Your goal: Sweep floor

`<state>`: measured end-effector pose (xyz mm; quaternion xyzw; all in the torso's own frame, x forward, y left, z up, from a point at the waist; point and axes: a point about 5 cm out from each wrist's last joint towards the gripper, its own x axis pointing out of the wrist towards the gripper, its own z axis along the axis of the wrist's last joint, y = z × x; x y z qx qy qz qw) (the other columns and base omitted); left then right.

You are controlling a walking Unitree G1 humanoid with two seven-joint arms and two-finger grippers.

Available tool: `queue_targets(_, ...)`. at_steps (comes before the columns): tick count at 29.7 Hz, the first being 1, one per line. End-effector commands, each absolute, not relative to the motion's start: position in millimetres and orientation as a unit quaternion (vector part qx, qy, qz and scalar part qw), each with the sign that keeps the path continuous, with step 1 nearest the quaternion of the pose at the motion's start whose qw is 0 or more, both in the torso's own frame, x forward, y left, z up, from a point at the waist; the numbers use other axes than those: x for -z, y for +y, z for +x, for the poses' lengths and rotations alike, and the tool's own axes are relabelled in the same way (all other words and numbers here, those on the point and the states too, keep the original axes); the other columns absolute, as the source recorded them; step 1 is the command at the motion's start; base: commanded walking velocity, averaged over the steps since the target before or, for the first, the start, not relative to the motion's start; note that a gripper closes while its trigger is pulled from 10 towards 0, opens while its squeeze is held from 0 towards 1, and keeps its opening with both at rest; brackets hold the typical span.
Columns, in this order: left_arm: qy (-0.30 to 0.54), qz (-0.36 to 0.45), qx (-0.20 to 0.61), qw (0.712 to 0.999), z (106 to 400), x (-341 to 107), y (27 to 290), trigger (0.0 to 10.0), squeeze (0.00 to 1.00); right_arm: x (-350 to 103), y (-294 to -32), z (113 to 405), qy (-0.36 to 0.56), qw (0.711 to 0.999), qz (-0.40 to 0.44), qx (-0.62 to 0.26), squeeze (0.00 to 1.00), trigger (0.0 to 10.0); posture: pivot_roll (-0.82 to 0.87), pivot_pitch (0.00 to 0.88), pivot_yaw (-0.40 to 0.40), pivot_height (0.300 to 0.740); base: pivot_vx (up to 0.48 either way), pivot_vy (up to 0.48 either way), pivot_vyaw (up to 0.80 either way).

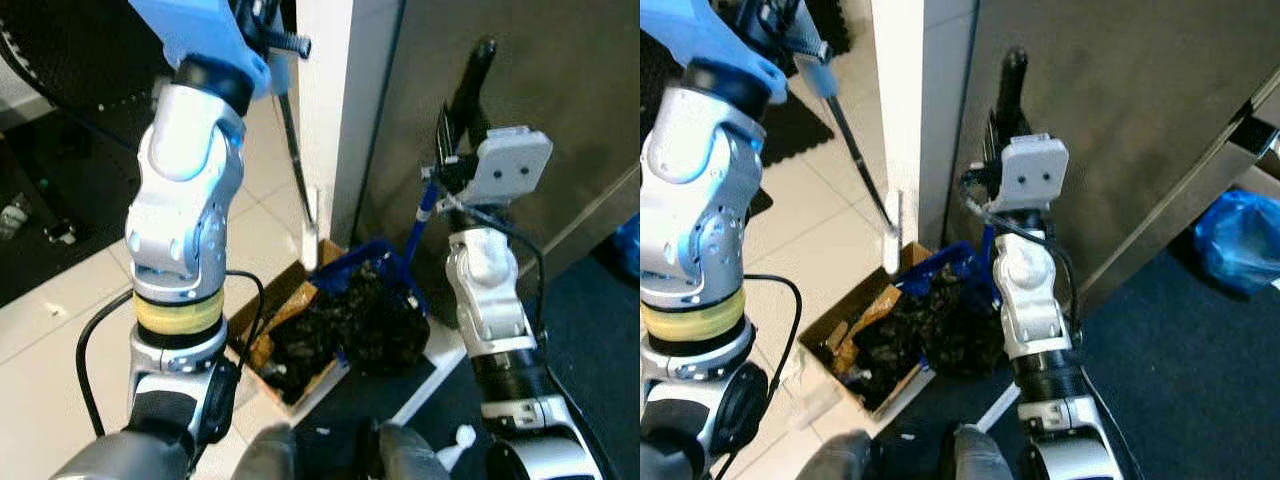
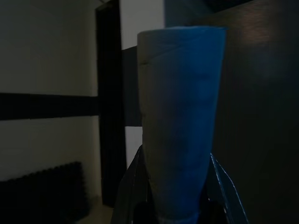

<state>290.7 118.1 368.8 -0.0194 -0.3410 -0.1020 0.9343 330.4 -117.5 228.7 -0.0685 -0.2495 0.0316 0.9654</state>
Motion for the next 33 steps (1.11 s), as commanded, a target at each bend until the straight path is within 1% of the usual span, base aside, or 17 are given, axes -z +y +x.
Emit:
queue_targets(1, -0.370, -0.045, 0.116, 0.921, 280, -382, 114, 10.0, 0.00, -249, -118, 326, -0.297, 0.952, -0.063, -0.029, 0.00, 10.0, 0.15, 0.117, -0.041, 0.740, 0.000, 0.000, 0.00)
queue_targets(9, -0.370, -0.054, 0.110, 0.921, 279, -384, 115, 10.0, 0.00, -277, -117, 321, -0.344, 0.938, -0.028, -0.023, 0.00, 10.0, 0.15, 0.117, -0.042, 0.740, 0.000, 0.000, 0.00)
queue_targets(11, -0.371, -0.054, 0.109, 0.921, 279, -385, 115, 10.0, 0.00, -281, -117, 320, -0.343, 0.939, 0.000, -0.020, 0.00, 10.0, 0.15, 0.115, -0.043, 0.740, 0.000, 0.000, 0.00)
queue_targets(13, -0.372, -0.057, 0.110, 0.920, 278, -386, 116, 10.0, 0.00, -286, -122, 323, -0.335, 0.941, 0.050, -0.005, 0.00, 10.0, 0.15, 0.114, -0.044, 0.740, 0.000, 0.000, 0.00)
queue_targets(14, -0.372, -0.057, 0.110, 0.920, 278, -386, 116, 10.0, 0.00, -286, -122, 323, -0.335, 0.941, 0.050, -0.005, 0.00, 10.0, 0.15, 0.114, -0.044, 0.740, 0.000, 0.000, 0.00)
queue_targets(17, -0.372, -0.059, 0.113, 0.920, 277, -386, 115, 10.0, 0.00, -284, -146, 331, -0.311, 0.942, 0.111, 0.064, 0.00, 10.0, 0.15, 0.113, -0.046, 0.740, 0.000, 0.000, 0.00)
queue_targets(18, -0.372, -0.059, 0.113, 0.920, 277, -386, 115, 10.0, 0.00, -284, -146, 331, -0.311, 0.942, 0.111, 0.064, 0.00, 10.0, 0.15, 0.113, -0.046, 0.740, 0.000, 0.000, 0.00)
queue_targets(20, -0.372, -0.060, 0.115, 0.919, 276, -386, 115, 10.0, 0.00, -277, -166, 336, -0.289, 0.939, 0.147, 0.118, 0.00, 10.0, 0.15, 0.112, -0.047, 0.740, 0.000, 0.000, 0.00)
queue_targets(22, -0.373, -0.059, 0.117, 0.919, 275, -387, 115, 10.0, 0.00, -270, -183, 338, -0.273, 0.934, 0.160, 0.167, 0.00, 10.0, 0.15, 0.112, -0.047, 0.740, 0.000, 0.000, 0.00)
queue_targets(25, -0.374, -0.056, 0.117, 0.918, 275, -386, 114, 10.0, 0.00, -268, -191, 338, -0.272, 0.932, 0.149, 0.188, 0.00, 10.0, 0.15, 0.111, -0.048, 0.740, 0.000, 0.000, 0.00)
queue_targets(26, -0.376, -0.051, 0.117, 0.918, 274, -387, 114, 10.0, 0.00, -271, -196, 336, -0.286, 0.930, 0.120, 0.199, 0.00, 10.0, 0.15, 0.112, -0.047, 0.740, 0.000, 0.000, 0.00)
queue_targets(27, -0.376, -0.051, 0.117, 0.918, 274, -387, 114, 10.0, 0.00, -271, -196, 336, -0.286, 0.930, 0.120, 0.199, 0.00, 10.0, 0.15, 0.112, -0.047, 0.740, 0.000, 0.000, 0.00)
queue_targets(28, -0.379, -0.045, 0.118, 0.917, 273, -387, 114, 10.0, 0.00, -275, -196, 333, -0.306, 0.928, 0.081, 0.199, 0.00, 10.0, 0.15, 0.112, -0.047, 0.740, 0.000, 0.000, 0.00)
queue_targets(30, -0.386, -0.032, 0.117, 0.915, 272, -388, 115, 10.0, 0.00, -281, -185, 329, -0.345, 0.922, -0.006, 0.174, 0.00, 10.0, 0.15, 0.110, -0.045, 0.740, 0.000, 0.000, 0.00)
queue_targets(31, -0.386, -0.032, 0.117, 0.915, 272, -388, 115, 10.0, 0.00, -281, -185, 329, -0.345, 0.922, -0.006, 0.174, 0.00, 10.0, 0.15, 0.110, -0.045, 0.740, 0.000, 0.000, 0.00)
queue_targets(32, -0.388, -0.028, 0.117, 0.914, 272, -388, 114, 10.0, 0.00, -280, -175, 327, -0.358, 0.919, -0.045, 0.156, 0.00, 10.0, 0.15, 0.110, -0.045, 0.740, 0.000, 0.000, 0.00)
queue_targets(33, -0.388, -0.028, 0.117, 0.914, 272, -388, 114, 10.0, 0.00, -280, -175, 327, -0.358, 0.919, -0.045, 0.156, 0.00, 10.0, 0.15, 0.110, -0.045, 0.740, 0.000, 0.000, 0.00)
